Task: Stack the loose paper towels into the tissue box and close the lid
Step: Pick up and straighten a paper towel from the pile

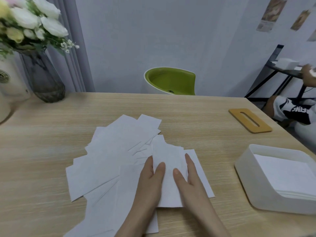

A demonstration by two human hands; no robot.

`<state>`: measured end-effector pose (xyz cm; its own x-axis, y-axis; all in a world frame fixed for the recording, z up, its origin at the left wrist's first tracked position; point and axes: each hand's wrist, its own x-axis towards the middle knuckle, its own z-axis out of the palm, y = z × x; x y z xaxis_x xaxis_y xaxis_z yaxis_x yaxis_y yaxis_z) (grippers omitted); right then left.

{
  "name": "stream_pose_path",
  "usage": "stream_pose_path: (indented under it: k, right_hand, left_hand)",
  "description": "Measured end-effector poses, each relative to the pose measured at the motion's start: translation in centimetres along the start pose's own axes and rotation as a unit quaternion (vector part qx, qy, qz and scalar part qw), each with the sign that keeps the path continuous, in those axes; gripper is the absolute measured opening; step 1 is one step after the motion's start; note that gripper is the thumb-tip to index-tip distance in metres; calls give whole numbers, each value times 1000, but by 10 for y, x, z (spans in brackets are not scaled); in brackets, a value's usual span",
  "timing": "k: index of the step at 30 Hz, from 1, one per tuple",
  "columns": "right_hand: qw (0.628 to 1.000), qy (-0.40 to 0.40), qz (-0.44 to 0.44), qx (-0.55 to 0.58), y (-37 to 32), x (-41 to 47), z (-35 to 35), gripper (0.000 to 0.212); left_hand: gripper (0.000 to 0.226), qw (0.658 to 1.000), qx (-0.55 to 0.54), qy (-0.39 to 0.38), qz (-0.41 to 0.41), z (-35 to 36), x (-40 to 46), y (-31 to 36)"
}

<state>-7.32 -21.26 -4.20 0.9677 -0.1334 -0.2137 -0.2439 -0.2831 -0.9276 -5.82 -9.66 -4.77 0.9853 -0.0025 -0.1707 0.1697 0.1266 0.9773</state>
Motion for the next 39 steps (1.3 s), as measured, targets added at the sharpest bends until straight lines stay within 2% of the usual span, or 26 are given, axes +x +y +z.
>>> stream_pose_path:
  k: [5,7,9,12,17,19,23,24,26,28,30,33,36,39]
  right_hand:
    - [996,16,5,82,2,-5,-14,64]
    - [990,11,9,137,5,-8,-22,47]
    - [985,-7,7,173,5,-9,-30,35]
    - [992,-17,-8,125,4,-8,-52,39]
    - [991,-129,-11,36,2,-1,-86,40]
    - [992,-99,-5,75,4,3,-90,34]
    - [972,-7,35,233,16,2,-83,42]
    - [972,-12,38,230,19,0,-80,44]
    - [973,-22,29,230,24,-4,-74,33]
    - [973,3,14,229,24,-5,-73,26]
    - [980,38,-26,192,22,-3,-77,31]
    - [988,69,-77,117,16,-1,-80,52]
    - [989,68,-110,77,13,1,-82,66]
    - [982,70,-134,110,15,3,-80,71]
  left_hand:
    - [24,997,-39,62,11,11,0,0]
    - [23,996,-39,79,14,15,1,1]
    - [21,997,-45,62,2,17,0,2]
    - [20,998,-52,32,-22,8,4,8]
    - [25,996,15,-49,-70,-5,13,19]
    - [31,997,19,-38,-71,-3,13,17]
    - [37,998,-25,47,-43,4,9,11]
    - [38,997,-38,54,-38,6,8,8]
    - [37,997,-47,46,-34,9,7,2]
    - [38,999,-34,31,-28,9,6,0]
    - [43,1000,7,17,-1,6,8,2]
    - [52,996,74,-10,46,4,10,8]
    - [41,992,94,-35,81,7,11,9]
    - [35,988,100,-37,107,11,12,5]
